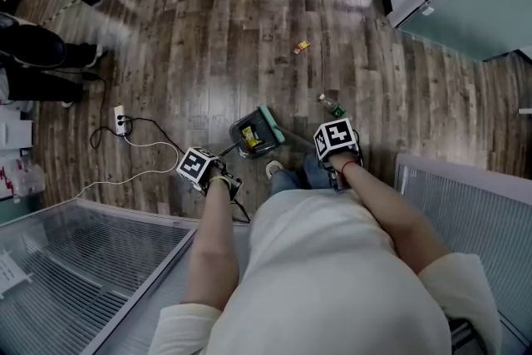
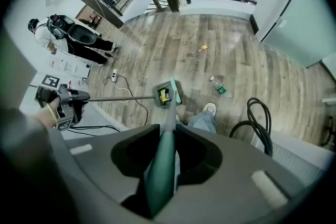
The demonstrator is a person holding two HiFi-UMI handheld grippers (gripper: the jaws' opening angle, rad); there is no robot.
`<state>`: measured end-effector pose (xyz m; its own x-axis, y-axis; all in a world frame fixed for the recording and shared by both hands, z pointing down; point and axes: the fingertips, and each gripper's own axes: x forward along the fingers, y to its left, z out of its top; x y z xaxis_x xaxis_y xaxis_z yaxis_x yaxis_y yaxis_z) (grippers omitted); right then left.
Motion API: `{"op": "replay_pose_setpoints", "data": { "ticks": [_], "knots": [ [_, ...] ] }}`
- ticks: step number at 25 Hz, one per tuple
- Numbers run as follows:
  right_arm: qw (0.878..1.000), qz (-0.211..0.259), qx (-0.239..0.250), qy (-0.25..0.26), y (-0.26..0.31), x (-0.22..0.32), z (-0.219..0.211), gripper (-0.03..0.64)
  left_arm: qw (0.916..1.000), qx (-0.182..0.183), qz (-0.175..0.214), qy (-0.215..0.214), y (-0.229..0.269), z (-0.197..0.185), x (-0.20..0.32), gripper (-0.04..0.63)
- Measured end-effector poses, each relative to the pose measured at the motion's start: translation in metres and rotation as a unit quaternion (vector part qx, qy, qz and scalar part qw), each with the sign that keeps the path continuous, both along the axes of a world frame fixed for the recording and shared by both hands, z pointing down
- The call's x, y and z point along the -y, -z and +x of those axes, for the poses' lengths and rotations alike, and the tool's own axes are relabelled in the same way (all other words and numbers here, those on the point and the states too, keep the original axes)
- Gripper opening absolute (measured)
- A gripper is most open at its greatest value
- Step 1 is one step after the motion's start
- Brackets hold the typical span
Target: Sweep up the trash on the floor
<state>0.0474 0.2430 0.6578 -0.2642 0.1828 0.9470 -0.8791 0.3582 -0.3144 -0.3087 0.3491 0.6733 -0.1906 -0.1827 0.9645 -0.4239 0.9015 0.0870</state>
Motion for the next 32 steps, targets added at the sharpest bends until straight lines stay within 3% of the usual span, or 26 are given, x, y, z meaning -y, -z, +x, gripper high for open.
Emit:
{"op": "replay_pose_setpoints", "data": {
  "ticks": [12,23,32],
  "knots": [
    [0.997,0.011,0.022,-0.072,0.011,0.046,0.061,0.097,0.9999,-0.011,0.0,-0.002,0.002,0.061,0.034,0.083],
    [0.983,0.025,0.036,-0.178,0.015,0.096,0.124,0.097,0.9996,-0.013,0.013,0.023,0.004,0.098,0.058,0.083],
    [0.974,0.05,0.03,-0.217,0.017,0.137,0.177,0.097,0.9996,-0.011,0.015,0.023,0.005,0.125,0.083,0.083]
  ]
}}
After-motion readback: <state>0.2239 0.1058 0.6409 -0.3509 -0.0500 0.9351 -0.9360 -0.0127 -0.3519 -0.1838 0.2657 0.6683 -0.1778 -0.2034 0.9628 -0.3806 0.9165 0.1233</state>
